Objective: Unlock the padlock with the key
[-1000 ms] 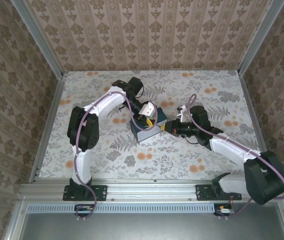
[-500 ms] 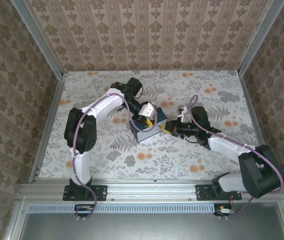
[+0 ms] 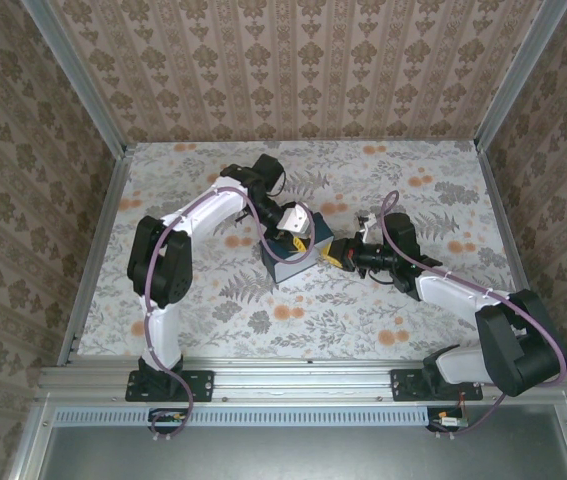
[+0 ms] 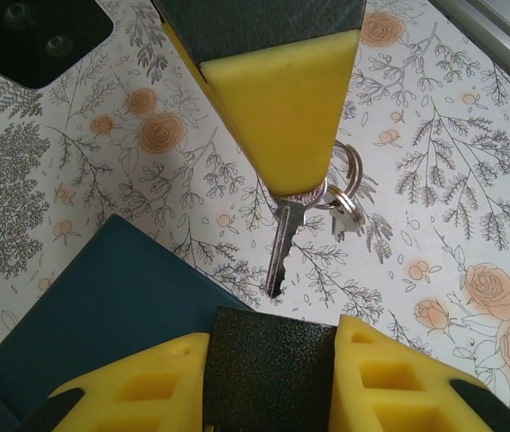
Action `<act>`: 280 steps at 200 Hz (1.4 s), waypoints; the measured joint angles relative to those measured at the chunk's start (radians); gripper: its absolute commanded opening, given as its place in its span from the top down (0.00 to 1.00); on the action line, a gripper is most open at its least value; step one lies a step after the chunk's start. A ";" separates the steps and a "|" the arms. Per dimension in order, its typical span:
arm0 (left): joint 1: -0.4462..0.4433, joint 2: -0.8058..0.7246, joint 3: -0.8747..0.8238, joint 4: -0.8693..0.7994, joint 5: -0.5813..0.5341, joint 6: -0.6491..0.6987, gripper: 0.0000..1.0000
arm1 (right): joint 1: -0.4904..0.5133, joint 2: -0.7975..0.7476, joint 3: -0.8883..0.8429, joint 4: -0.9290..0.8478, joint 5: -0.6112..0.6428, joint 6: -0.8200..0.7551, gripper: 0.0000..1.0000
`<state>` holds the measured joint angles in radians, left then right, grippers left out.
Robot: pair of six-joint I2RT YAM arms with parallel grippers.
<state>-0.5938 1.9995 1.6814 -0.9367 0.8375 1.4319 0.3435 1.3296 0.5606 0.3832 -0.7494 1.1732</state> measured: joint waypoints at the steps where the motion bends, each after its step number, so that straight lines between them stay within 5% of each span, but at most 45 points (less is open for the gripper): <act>1: 0.000 0.000 0.000 0.000 0.000 0.000 0.80 | 0.000 0.000 0.000 0.000 0.000 0.001 1.00; 280: 0.005 -0.027 -0.044 0.057 -0.008 -0.024 0.79 | 0.003 0.078 0.001 0.107 -0.027 0.070 1.00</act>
<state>-0.5892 1.9724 1.6371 -0.8799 0.8299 1.4082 0.3466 1.4075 0.5617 0.4904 -0.7765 1.2434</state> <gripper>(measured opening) 0.290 0.040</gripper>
